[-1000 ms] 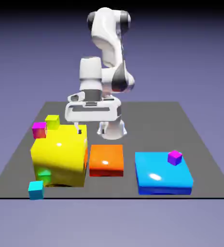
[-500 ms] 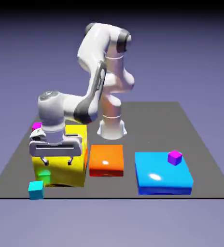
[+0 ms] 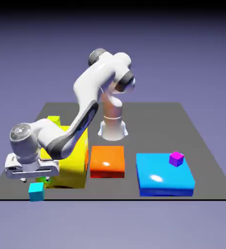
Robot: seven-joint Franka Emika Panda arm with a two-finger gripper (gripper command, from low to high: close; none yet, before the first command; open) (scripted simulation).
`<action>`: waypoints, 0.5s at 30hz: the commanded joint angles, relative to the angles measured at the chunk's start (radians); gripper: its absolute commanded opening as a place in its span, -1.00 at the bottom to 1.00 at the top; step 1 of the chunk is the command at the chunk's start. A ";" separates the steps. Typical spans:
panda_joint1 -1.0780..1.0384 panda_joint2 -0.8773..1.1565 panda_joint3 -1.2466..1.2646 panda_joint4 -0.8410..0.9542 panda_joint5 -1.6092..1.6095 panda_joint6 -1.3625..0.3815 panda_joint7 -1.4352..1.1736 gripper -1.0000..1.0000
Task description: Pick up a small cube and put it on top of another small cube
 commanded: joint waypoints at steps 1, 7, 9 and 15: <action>0.000 0.000 0.000 0.000 0.000 0.000 0.000 0.00; -0.017 0.051 0.036 -0.025 0.034 0.074 -0.014 -1.00; 0.009 0.002 -0.008 0.006 -0.002 0.003 0.013 -1.00; 0.018 -0.192 -0.013 -0.035 -0.150 -0.054 0.214 -1.00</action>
